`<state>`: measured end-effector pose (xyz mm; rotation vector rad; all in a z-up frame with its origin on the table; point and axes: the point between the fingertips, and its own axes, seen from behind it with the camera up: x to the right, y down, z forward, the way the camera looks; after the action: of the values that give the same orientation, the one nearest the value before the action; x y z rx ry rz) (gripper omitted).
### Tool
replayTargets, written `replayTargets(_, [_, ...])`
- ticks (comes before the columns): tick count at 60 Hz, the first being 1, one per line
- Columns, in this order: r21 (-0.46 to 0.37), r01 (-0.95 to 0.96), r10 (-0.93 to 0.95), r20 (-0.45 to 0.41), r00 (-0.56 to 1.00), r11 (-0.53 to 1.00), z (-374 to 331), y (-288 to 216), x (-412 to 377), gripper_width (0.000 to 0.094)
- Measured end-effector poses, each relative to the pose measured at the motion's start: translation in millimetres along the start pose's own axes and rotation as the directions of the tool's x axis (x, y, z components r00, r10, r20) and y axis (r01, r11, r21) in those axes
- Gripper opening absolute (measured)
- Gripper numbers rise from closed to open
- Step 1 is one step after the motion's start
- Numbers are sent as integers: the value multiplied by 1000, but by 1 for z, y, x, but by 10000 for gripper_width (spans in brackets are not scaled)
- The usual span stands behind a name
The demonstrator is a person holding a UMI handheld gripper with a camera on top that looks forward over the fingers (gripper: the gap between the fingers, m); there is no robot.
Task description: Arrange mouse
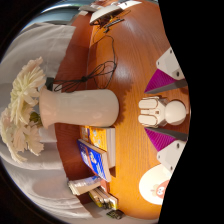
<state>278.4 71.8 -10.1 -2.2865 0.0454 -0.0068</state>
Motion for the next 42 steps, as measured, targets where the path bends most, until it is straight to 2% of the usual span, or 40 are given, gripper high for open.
replayTargets(3, [-1,2,-2,1,1000,1000,1,-1,-1,544])
replayTargets(18, [-43,17,-16,12,1000,999,3,0,-3,407])
replayTargets(29, [-106,-9,10,5,1000,994,-2,-3,-4,409])
replayTargets(35, [-39,-4,2,-26,1000,999,-33,-39,-9,410])
replayTargets(42, [96,20,-14,-55,998,995,-96,-101,-30,413])
